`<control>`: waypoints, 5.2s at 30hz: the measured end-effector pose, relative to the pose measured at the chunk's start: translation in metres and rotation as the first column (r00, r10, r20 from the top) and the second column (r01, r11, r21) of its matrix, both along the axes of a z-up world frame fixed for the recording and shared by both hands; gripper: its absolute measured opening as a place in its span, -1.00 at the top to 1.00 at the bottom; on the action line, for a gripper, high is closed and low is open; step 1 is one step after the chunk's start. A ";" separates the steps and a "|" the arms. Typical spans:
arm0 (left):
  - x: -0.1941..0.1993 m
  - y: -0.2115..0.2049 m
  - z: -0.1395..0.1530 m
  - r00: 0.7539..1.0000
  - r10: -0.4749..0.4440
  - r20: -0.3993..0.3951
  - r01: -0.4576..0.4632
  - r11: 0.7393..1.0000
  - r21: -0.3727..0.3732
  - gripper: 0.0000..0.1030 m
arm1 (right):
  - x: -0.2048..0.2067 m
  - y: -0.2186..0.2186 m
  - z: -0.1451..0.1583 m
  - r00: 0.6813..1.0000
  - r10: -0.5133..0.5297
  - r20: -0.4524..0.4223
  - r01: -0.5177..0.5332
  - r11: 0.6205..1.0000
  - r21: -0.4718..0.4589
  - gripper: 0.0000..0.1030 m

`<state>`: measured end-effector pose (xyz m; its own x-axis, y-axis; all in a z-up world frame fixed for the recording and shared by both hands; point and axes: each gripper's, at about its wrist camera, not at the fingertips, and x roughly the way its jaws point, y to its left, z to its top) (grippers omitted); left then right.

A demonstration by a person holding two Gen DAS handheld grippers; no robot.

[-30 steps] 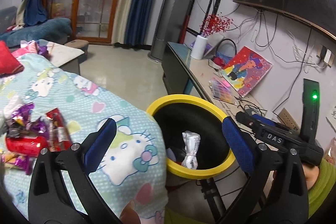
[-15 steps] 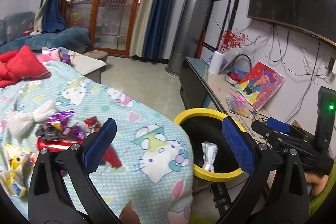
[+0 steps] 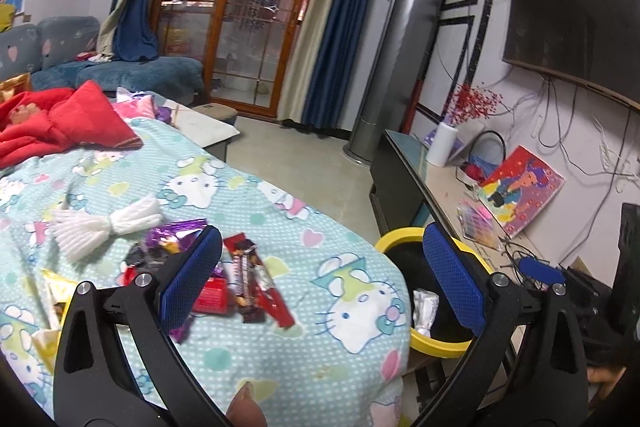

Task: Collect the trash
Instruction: 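Grasp the white mesh net with the left tool while the right tool grasps the red candy bar, then carry the mesh net and candy bar toward the yellow bin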

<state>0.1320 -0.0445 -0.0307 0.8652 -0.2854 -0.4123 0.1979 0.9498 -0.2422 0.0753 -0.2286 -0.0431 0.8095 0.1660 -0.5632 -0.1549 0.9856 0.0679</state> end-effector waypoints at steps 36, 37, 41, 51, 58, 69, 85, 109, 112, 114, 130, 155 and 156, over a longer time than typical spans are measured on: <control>0.028 0.183 -0.035 0.917 0.348 -0.193 -0.371 0.924 -0.097 -0.79 | 0.069 0.159 -0.036 0.947 0.272 -0.171 -0.272 0.962 0.026 0.16; 0.030 0.186 -0.039 0.915 0.347 -0.207 -0.373 0.922 -0.101 -0.79 | 0.075 0.160 -0.042 0.945 0.266 -0.190 -0.267 0.963 0.023 0.18; 0.039 0.196 -0.053 0.906 0.329 -0.265 -0.375 0.916 -0.145 -0.71 | 0.091 0.160 -0.061 0.934 0.256 -0.248 -0.252 0.967 0.047 0.26; 0.059 0.203 -0.077 0.900 0.243 -0.362 -0.338 0.914 -0.224 -0.20 | 0.098 0.156 -0.078 0.923 0.278 -0.267 -0.270 0.961 0.066 0.53; 0.061 0.208 -0.082 0.892 0.241 -0.383 -0.347 0.907 -0.238 0.45 | 0.097 0.155 -0.077 0.920 0.278 -0.276 -0.270 0.960 0.067 0.57; 0.047 0.207 -0.073 0.922 0.210 -0.326 -0.306 0.911 -0.277 0.89 | 0.092 0.153 -0.074 0.915 0.284 -0.285 -0.279 0.958 0.062 0.63; 0.009 0.181 -0.022 0.963 0.217 -0.162 -0.253 0.934 -0.251 0.92 | 0.082 0.125 -0.044 0.933 0.266 -0.241 -0.251 0.964 0.090 0.69; -0.003 0.099 0.003 0.995 0.066 -0.080 -0.078 0.985 -0.157 0.92 | 0.070 0.059 0.001 0.975 0.166 -0.147 -0.146 0.980 0.137 0.69; -0.005 0.092 0.005 0.996 0.053 -0.074 -0.064 0.987 -0.149 0.92 | 0.068 0.049 0.002 0.977 0.152 -0.147 -0.131 0.981 0.140 0.69; -0.006 0.087 0.006 0.997 0.043 -0.071 -0.053 0.988 -0.143 0.92 | 0.067 0.044 0.003 0.979 0.144 -0.145 -0.123 0.982 0.143 0.69; -0.006 0.040 0.002 0.996 -0.058 -0.068 0.052 0.995 -0.083 0.92 | 0.057 -0.020 0.006 0.992 0.018 -0.123 0.007 0.981 0.196 0.69; -0.005 -0.055 -0.020 0.967 -0.228 -0.115 0.236 0.970 0.056 0.92 | 0.051 -0.095 -0.003 0.983 -0.130 -0.132 0.163 0.945 0.282 0.69; -0.004 -0.059 -0.022 0.965 -0.235 -0.117 0.244 0.968 0.062 0.92 | 0.052 -0.096 -0.004 0.982 -0.132 -0.137 0.166 0.944 0.284 0.69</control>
